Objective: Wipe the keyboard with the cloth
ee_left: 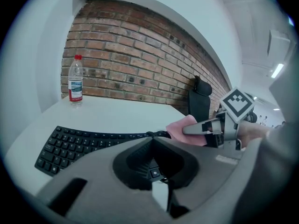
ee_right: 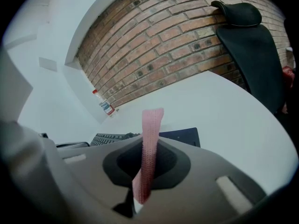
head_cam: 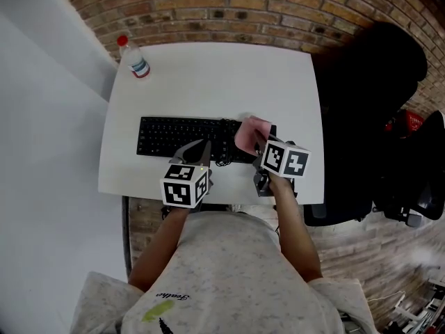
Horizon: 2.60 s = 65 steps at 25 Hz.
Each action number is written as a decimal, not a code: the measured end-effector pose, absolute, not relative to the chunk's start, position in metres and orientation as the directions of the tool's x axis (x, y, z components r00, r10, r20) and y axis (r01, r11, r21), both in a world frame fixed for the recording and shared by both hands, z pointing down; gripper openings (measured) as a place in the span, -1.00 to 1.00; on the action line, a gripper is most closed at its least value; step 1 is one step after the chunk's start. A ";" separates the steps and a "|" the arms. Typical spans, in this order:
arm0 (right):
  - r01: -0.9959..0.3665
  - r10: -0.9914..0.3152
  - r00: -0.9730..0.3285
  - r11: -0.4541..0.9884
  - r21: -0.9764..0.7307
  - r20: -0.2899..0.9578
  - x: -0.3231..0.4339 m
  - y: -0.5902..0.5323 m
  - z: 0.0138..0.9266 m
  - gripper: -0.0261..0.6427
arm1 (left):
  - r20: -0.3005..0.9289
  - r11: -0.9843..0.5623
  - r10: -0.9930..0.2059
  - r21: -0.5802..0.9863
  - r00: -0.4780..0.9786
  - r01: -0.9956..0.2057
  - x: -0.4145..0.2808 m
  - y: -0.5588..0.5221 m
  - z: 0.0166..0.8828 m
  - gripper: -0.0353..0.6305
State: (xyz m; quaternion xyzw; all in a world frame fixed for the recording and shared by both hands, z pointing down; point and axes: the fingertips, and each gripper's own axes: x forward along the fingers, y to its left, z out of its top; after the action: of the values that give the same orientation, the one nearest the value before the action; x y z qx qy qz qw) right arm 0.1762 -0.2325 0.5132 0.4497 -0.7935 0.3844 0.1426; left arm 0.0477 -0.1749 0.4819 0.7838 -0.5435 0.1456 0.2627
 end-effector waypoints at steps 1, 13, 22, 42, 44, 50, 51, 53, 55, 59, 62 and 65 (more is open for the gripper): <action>-0.824 -0.602 -0.555 0.301 -0.480 0.574 0.180 -0.233 0.515 -0.86 | 0.514 -0.267 -0.777 0.252 0.363 -0.930 0.050 -0.175 0.482 -0.93; -0.829 -0.603 -0.548 0.301 -0.471 0.580 0.214 -0.235 0.524 -0.86 | 0.517 -0.246 -0.785 0.249 0.343 -0.937 0.072 -0.174 0.487 -0.93; -0.855 -0.639 -0.495 0.237 -0.461 0.589 0.250 -0.235 0.527 -0.86 | 0.525 -0.282 -0.762 0.258 0.379 -0.924 0.090 -0.175 0.491 -0.93; -0.820 -0.703 -0.544 0.329 -0.469 0.458 0.187 -0.226 0.446 -0.86 | 0.520 -0.289 -0.754 0.285 0.401 -0.914 0.045 -0.170 0.491 -0.93; -0.813 -0.693 -0.558 0.347 -0.468 0.456 0.170 -0.224 0.443 -0.86 | 0.516 -0.280 -0.760 0.290 0.396 -0.915 0.033 -0.169 0.490 -0.93; -0.785 -0.647 -0.609 0.405 -0.470 0.459 0.111 -0.219 0.440 -0.86 | 0.510 -0.232 -0.780 0.301 0.361 -0.925 -0.013 -0.164 0.489 -0.93; -0.780 -0.638 -0.617 0.416 -0.468 0.461 0.101 -0.218 0.440 -0.86 | 0.510 -0.221 -0.785 0.302 0.353 -0.927 -0.022 -0.162 0.489 -0.93; -0.768 -0.619 -0.634 0.437 -0.468 0.463 0.078 -0.215 0.441 -0.86 | 0.511 -0.197 -0.792 0.305 0.334 -0.932 -0.042 -0.158 0.489 -0.93; -0.754 -0.598 -0.653 0.455 -0.473 0.465 0.056 -0.212 0.442 -0.86 | 0.514 -0.173 -0.797 0.307 0.316 -0.936 -0.060 -0.154 0.490 -0.93; -0.728 -0.561 -0.684 0.483 -0.486 0.467 0.017 -0.207 0.443 -0.86 | 0.524 -0.143 -0.800 0.304 0.291 -0.942 -0.089 -0.145 0.490 -0.93; -0.707 -0.530 -0.707 0.502 -0.498 0.468 -0.013 -0.201 0.448 -0.86 | 0.531 -0.114 -0.805 0.301 0.266 -0.947 -0.116 -0.138 0.493 -0.93; -0.681 -0.503 -0.732 0.522 -0.514 0.459 -0.045 -0.194 0.449 -0.86 | 0.537 -0.089 -0.808 0.297 0.243 -0.951 -0.141 -0.130 0.494 -0.93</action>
State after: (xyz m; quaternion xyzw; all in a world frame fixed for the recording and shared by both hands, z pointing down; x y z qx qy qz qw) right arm -0.0449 -0.1936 0.4487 0.3428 -0.8630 0.3484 0.1276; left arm -0.1415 -0.1305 0.4937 0.7283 -0.6037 0.1180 0.3020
